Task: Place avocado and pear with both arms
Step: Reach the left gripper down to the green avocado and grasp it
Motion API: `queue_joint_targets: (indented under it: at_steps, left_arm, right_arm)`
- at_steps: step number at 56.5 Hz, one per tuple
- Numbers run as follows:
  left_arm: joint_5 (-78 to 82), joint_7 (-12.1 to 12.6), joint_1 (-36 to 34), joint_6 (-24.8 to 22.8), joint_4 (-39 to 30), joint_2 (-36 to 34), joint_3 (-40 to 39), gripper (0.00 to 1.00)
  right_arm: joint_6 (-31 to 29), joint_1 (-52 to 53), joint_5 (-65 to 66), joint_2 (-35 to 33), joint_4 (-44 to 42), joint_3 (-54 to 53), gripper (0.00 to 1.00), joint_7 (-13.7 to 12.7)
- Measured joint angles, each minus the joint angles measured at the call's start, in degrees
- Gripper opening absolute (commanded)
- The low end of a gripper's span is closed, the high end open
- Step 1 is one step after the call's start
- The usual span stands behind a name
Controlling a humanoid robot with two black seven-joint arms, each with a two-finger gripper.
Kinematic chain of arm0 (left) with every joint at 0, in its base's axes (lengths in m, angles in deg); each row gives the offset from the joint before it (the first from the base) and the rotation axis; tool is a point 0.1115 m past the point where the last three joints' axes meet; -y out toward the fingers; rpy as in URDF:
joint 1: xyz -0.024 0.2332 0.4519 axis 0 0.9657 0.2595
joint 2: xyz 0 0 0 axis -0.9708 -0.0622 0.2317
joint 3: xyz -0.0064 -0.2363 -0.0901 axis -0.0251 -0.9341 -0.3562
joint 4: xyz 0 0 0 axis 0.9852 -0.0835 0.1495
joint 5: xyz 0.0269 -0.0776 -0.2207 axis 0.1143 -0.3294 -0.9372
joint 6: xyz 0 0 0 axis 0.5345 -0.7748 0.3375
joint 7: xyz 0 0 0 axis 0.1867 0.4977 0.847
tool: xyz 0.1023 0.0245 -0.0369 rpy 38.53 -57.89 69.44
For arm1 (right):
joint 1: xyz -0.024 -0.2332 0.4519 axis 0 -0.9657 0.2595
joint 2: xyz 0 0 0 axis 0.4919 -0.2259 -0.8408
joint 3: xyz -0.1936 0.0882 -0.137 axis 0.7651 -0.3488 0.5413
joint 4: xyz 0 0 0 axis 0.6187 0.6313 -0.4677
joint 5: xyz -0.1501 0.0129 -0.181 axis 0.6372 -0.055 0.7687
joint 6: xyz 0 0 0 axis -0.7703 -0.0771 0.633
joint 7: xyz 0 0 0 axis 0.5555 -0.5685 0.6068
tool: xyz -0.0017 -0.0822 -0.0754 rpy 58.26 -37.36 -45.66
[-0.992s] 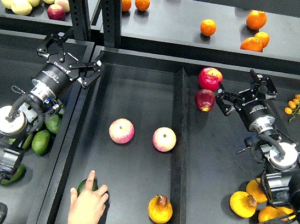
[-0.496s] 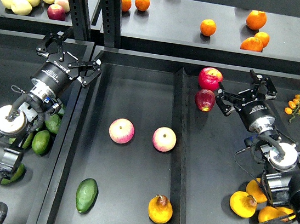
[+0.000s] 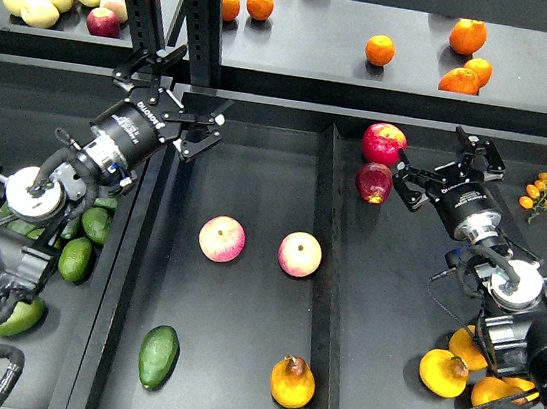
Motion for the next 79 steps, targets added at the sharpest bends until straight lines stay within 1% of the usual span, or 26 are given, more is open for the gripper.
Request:
queue_joint_targets:
  at_steps: [1,2,4,11,15,22,30,36,44,53,54,62,79]
  left_arm:
    - [-0.64,0.05,-1.06,0.0,0.24,-1.17,1.82,0.93]
    - [-3.18,0.06,-3.81,0.0,0.79,-4.61,7.04,0.92]
    - [-4.47,0.05,-5.05,0.0,0.99,-6.16,9.3,0.93]
    - [-13.34,0.08,-12.5,0.0,1.12,-16.48,26.47,0.92]
    - [-17.1,0.08,-16.85,0.0,0.6,-20.79,35.28,0.92]
    - [-19.57,0.07,-21.79,0.0,0.18,-24.67,46.46,0.92]
    - [-19.14,0.07,-22.77,0.0,-0.87,-27.42,57.24,0.9]
    - [-14.99,0.06,-22.79,0.0,-2.55,-28.2,65.52,0.9]
    - [-5.78,0.06,-22.65,0.0,-5.38,-28.21,72.3,0.9]
    - [2.77,0.06,-22.64,0.0,-9.38,-27.67,76.38,0.9]
    - [5.06,0.06,-22.67,0.0,-11.46,-27.5,77.81,0.9]
    - [9.77,0.06,-22.6,-0.02,-14.88,-26.14,80.13,0.9]
    - [20.28,0.06,-21.1,-0.01,-15.79,-21.55,83.32,0.88]
  right_arm:
    - [0.0,0.0,0.0,0.0,0.03,-0.03,1.0,-0.01]
    - [0.0,0.0,0.0,-0.01,0.22,-0.12,1.0,-0.02]
    - [0.0,0.0,0.0,-0.01,0.32,-0.15,0.99,-0.03]
    - [0.0,0.01,0.0,-0.01,0.47,-0.26,0.99,-0.2]
    - [0.0,0.11,0.0,0.0,0.49,-0.29,0.99,-0.51]
    - [0.0,0.53,0.0,0.0,0.5,-0.38,1.0,-0.72]
    - [0.0,0.95,0.0,-0.01,0.45,-0.39,0.99,-0.77]
    - [0.0,1.03,0.0,-0.01,0.42,-0.46,0.99,-0.77]
    - [0.0,1.04,0.0,-0.01,0.4,-0.48,0.99,-0.77]
    - [0.0,0.99,0.01,-0.01,0.32,-0.48,1.0,-0.75]
    - [0.0,0.97,0.02,-0.01,0.31,-0.48,1.0,-0.75]
    - [0.0,0.88,0.02,-0.01,0.3,-0.49,1.0,-0.74]
    - [0.0,0.35,0.02,-0.01,-0.01,-0.39,1.0,-0.74]
